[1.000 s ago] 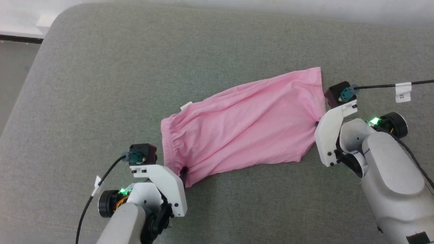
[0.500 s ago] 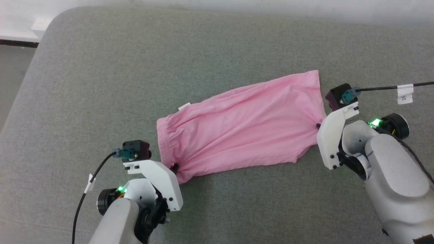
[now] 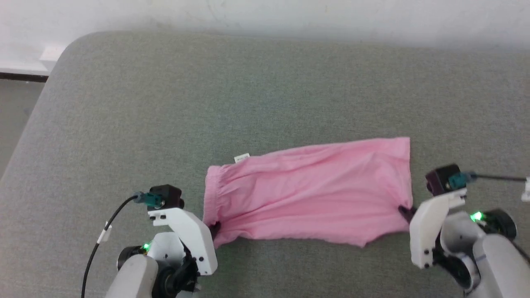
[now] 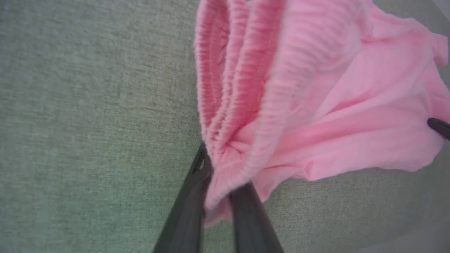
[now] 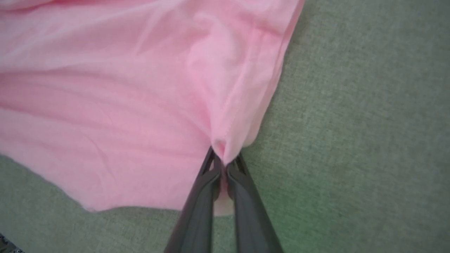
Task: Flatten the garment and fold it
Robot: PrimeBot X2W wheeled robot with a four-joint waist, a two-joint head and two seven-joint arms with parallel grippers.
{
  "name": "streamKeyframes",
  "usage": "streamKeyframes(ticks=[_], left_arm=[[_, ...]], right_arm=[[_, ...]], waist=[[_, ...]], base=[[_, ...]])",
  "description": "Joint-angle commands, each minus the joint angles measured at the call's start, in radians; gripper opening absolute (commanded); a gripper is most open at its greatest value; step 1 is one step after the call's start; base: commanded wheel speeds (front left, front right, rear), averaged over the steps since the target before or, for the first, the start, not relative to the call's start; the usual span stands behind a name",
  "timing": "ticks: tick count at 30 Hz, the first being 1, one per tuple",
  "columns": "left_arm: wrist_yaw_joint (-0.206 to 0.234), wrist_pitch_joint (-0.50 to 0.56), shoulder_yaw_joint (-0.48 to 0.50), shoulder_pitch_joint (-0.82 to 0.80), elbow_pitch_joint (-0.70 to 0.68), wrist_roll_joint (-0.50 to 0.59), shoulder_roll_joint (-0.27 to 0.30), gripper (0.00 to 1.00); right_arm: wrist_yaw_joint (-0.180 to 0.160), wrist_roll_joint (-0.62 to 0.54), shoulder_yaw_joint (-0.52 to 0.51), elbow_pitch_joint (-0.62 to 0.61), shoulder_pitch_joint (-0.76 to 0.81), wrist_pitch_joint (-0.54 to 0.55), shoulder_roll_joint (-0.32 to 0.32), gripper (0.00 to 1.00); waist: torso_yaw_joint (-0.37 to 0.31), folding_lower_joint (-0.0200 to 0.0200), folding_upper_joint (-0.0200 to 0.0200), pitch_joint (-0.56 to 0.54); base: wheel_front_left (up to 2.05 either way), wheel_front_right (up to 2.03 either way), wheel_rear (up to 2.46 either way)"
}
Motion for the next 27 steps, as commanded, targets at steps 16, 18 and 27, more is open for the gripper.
streamKeyframes(ticks=[16, 18, 27], left_arm=[[0.037, 0.102, 0.042, 0.085, -0.088, -0.061, 0.058, 1.00], [0.044, 0.107, 0.047, 0.090, -0.115, -0.065, 0.060, 1.00], [0.084, 0.035, 0.160, 0.123, -0.326, -0.112, 0.060, 1.00]], right_arm=[[-0.002, -0.021, -0.160, -0.322, 0.303, 0.097, 0.148, 1.00], [-0.002, -0.014, -0.182, -0.344, 0.305, 0.100, 0.151, 1.00], [-0.002, -0.001, -0.288, -0.378, 0.267, 0.137, 0.135, 1.00]], waist=[[-0.063, -0.0001, 0.0000, -0.038], [-0.058, -0.0001, 0.0000, -0.038], [-0.041, -0.0001, 0.0000, -0.036]], base=[[0.00, 0.00, 0.00], [0.00, 0.00, 0.00], [0.00, 0.00, 0.00]])
